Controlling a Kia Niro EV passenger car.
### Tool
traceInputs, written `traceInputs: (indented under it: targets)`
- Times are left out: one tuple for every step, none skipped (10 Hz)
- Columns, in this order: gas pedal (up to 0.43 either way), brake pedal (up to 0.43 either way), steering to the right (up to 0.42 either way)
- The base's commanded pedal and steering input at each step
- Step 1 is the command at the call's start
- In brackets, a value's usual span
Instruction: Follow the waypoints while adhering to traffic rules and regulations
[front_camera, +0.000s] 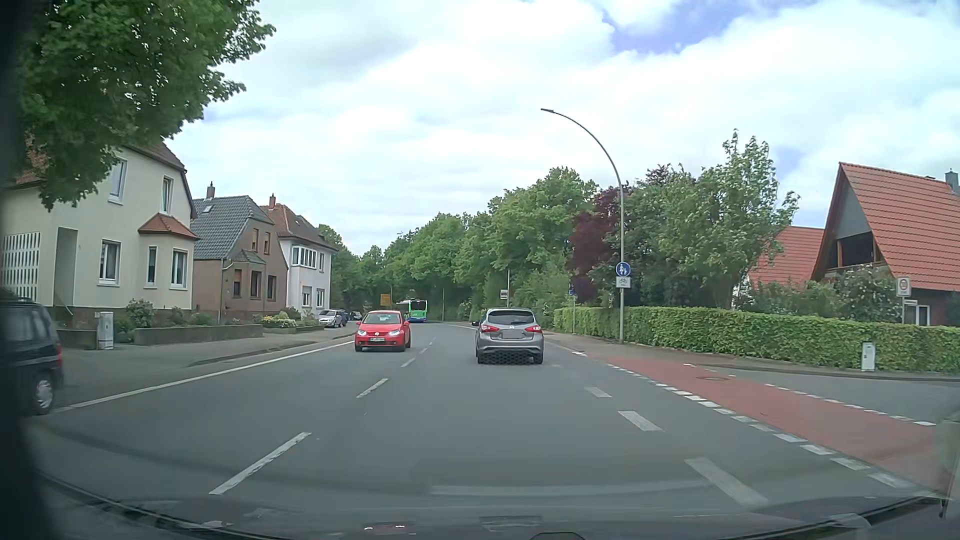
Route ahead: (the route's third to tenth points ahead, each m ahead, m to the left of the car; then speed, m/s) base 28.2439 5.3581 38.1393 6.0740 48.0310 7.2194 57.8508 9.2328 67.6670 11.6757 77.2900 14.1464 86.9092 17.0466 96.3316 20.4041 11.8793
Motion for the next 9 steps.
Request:
traceInputs:
  targets:
    - [0.189, 0.0, -0.015]
    - [0.189, 0.0, -0.015]
    - [0.189, 0.0, -0.015]
    - [0.189, 0.0, -0.015]
    - [0.189, 0.0, -0.015]
    - [0.177, 0.0, -0.015]
    - [0.157, 0.0, -0.015]
    - [0.157, 0.0, -0.015]
    - [0.157, 0.0, -0.015]
